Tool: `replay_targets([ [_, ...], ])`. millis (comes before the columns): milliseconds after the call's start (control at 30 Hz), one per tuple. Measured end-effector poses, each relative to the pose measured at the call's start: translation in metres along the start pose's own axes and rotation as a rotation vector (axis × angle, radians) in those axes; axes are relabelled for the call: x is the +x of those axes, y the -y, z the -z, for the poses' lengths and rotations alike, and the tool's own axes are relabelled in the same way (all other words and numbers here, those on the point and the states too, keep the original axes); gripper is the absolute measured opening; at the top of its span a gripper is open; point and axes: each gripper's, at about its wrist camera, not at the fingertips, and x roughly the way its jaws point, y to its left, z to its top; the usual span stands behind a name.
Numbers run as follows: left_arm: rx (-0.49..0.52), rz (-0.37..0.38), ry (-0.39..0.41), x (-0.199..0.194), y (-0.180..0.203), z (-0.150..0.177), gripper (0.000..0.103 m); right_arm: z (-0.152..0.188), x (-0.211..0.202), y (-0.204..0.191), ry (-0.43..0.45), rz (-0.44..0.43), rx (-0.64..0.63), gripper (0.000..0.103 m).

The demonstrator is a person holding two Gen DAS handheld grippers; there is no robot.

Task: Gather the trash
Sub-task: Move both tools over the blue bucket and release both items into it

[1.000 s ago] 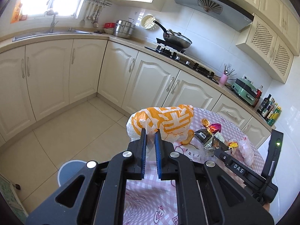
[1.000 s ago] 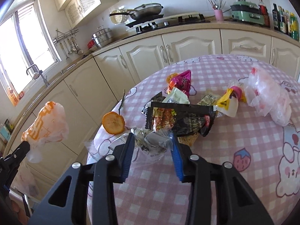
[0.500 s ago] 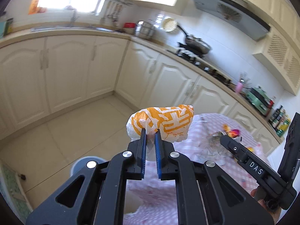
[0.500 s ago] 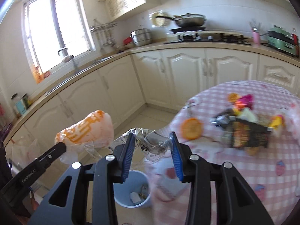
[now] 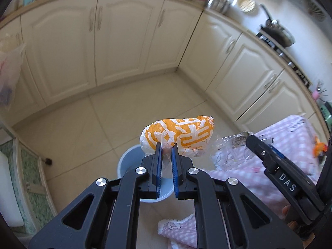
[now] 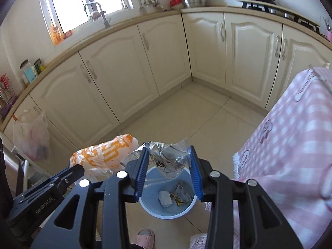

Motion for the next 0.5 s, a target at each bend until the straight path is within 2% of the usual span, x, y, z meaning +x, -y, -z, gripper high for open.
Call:
replay_targets([
  [133, -0.016, -0.019, -0.056, 0.036, -0.006, -0.001, 0.008, 0.005, 0.032, 0.003, -0.039, 0.014, 0.009, 0.038],
  [267, -0.032, -0.002, -0.065, 0.052, -0.008, -0.003, 0.011, 0.007, 0.056, 0.011, -0.066, 0.024, 0.025, 0.038],
  [333, -0.04, 0.001, -0.069, 0.056, -0.008, -0.003, 0.017, 0.008, 0.063, 0.014, -0.078, 0.025, 0.03, 0.038],
  [400, -0.051, 0.01, -0.073, 0.059, -0.011, -0.002, 0.03, 0.01, 0.067, 0.016, -0.086, 0.026, 0.031, 0.038],
  [500, -0.053, 0.005, -0.073, 0.06, -0.013, 0.001, 0.032, 0.012, 0.073, 0.016, -0.097, 0.022, 0.032, 0.038],
])
